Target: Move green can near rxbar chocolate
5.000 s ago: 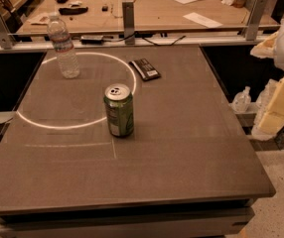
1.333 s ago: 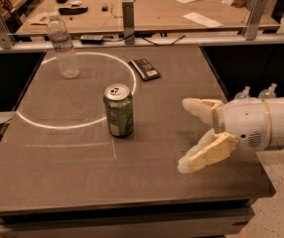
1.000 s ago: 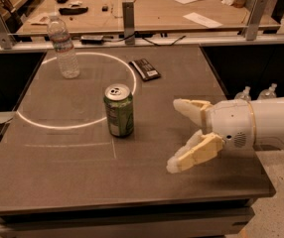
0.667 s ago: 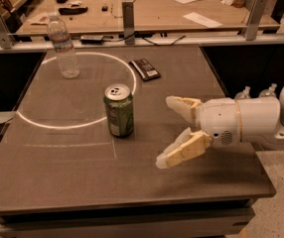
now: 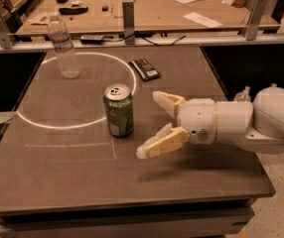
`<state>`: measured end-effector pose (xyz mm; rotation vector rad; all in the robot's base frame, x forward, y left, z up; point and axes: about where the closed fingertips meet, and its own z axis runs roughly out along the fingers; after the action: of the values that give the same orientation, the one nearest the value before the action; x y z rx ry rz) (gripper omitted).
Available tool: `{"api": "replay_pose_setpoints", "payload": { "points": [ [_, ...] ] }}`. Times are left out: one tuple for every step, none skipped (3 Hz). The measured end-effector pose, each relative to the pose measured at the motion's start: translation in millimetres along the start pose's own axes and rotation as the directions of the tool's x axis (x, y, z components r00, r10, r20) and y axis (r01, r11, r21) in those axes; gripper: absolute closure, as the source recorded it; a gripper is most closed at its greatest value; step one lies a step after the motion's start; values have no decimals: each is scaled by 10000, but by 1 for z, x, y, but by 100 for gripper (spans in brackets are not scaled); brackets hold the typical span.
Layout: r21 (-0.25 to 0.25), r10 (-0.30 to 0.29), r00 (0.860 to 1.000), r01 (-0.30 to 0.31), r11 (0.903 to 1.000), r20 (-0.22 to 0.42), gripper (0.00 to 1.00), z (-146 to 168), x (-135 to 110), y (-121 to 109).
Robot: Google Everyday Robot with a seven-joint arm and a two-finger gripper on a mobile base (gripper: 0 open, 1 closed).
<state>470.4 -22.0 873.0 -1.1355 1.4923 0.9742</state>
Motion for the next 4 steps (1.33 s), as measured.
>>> {"api": "replay_pose_setpoints", "payload": {
  "points": [
    [-108, -122, 9978, 129, 9999, 651, 0, 25, -5, -8],
    [-733, -191, 9955, 259, 9970, 927, 0, 67, -9, -15],
    [-732, -197, 9955, 265, 9970, 930, 0, 67, -10, -15],
    [-701, -323, 9947, 392, 9968, 976, 0, 68, -14, -15]
  ]
}}
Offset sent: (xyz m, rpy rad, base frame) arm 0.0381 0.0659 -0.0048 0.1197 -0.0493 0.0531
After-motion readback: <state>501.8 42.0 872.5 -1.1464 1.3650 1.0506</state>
